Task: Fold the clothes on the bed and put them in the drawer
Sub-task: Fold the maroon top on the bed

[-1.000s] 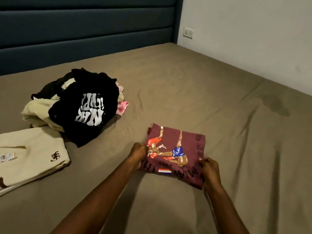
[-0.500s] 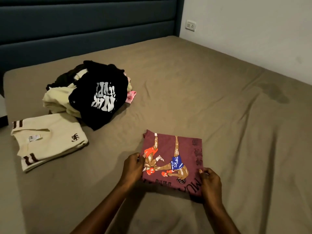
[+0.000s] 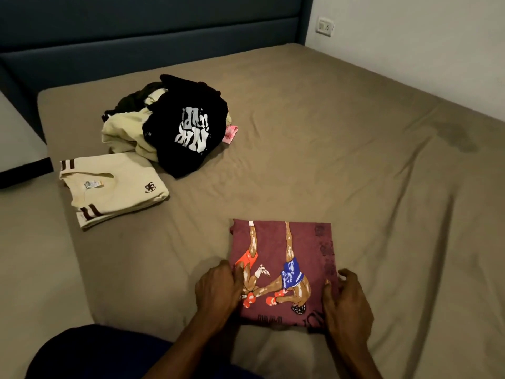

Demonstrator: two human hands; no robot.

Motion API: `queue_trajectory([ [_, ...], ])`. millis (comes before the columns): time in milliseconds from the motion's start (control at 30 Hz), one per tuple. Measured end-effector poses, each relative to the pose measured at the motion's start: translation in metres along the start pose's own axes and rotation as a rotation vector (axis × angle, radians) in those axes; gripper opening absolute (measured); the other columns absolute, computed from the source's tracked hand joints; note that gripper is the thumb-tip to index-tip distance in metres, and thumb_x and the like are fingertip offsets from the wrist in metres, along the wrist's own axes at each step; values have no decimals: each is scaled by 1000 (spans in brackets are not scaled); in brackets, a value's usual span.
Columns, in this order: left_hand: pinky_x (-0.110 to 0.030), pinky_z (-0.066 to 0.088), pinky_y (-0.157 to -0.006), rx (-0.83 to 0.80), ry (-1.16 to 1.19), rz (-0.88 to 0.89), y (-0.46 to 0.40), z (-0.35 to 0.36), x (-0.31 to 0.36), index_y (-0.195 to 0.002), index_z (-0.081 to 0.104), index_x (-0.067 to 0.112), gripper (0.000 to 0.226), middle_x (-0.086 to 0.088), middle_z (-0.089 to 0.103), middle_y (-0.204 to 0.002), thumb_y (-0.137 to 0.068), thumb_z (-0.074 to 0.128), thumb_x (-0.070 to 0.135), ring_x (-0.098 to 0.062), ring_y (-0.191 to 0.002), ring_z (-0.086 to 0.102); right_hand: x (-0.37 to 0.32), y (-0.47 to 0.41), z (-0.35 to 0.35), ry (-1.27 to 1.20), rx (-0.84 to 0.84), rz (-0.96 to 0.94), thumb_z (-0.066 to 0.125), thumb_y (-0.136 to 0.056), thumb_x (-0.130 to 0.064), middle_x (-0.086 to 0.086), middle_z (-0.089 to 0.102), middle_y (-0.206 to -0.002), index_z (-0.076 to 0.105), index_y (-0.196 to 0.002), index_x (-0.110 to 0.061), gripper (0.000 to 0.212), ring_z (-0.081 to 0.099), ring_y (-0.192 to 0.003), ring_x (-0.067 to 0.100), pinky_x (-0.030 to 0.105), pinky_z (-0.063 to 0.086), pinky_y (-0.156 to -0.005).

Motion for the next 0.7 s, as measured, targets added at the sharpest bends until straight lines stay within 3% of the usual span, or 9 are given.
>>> queue_trajectory([
  [100,-37,50,-82,148,110,43,-17,-5,10,-118,57,13,42,-9,66,-113,-102,46,51,-28,-100,66,-10,-21,2,28,37,-41,69,-94,-28,22,62,-119,55,-130,-4,45,60,-106,43,50,53,-80],
  [167,-40,49,-92,137,236,56,-39,-2,16,-135,52,10,53,-12,60,-126,-100,52,49,-29,-112,61,-15,-41,9,-39,-6,10,65,-98,-31,26,59,-125,54,-134,1,49,58,-111,45,51,51,-88],
  [333,-39,47,-95,96,190,-9,-73,3,47,-140,46,13,51,-12,49,-136,-103,48,47,-28,-122,51,-37,-77,21,-80,-149,-4,50,-101,-54,22,53,-129,51,-135,-4,61,61,-107,43,46,51,-86],
  [433,-38,49,-89,118,252,12,-79,4,51,-135,52,11,42,-10,54,-130,-104,51,40,-28,-114,60,-37,-92,28,-58,-199,-8,52,-99,-60,18,56,-126,53,-131,-6,63,63,-104,41,42,48,-81],
  [533,-40,55,-87,34,661,-39,-90,6,35,-112,68,10,36,-6,71,-107,-95,64,42,-28,-101,69,-36,-104,29,-291,-251,24,53,-91,-64,11,69,-101,64,-104,-8,58,66,-87,32,39,51,-74],
  [633,-52,60,-88,-171,1174,-164,-101,5,33,-98,75,8,37,-10,78,-92,-85,74,43,-35,-92,75,-39,-115,26,-754,-368,191,66,-96,-35,14,76,-89,72,-95,-7,29,70,-76,26,36,56,-68],
  [700,-49,61,-83,-162,1200,-169,-109,2,30,-91,75,7,36,-10,78,-87,-86,77,42,-32,-84,76,-37,-118,24,-796,-357,183,63,-102,-32,11,78,-90,74,-99,-10,25,73,-76,23,36,59,-70],
])
Point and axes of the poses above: each hand's wrist, its own y-axis away from the middle knuckle, its own z-axis out of the palm, x = y × z, the point moved 3 cm from there along -y, towards the middle knuckle
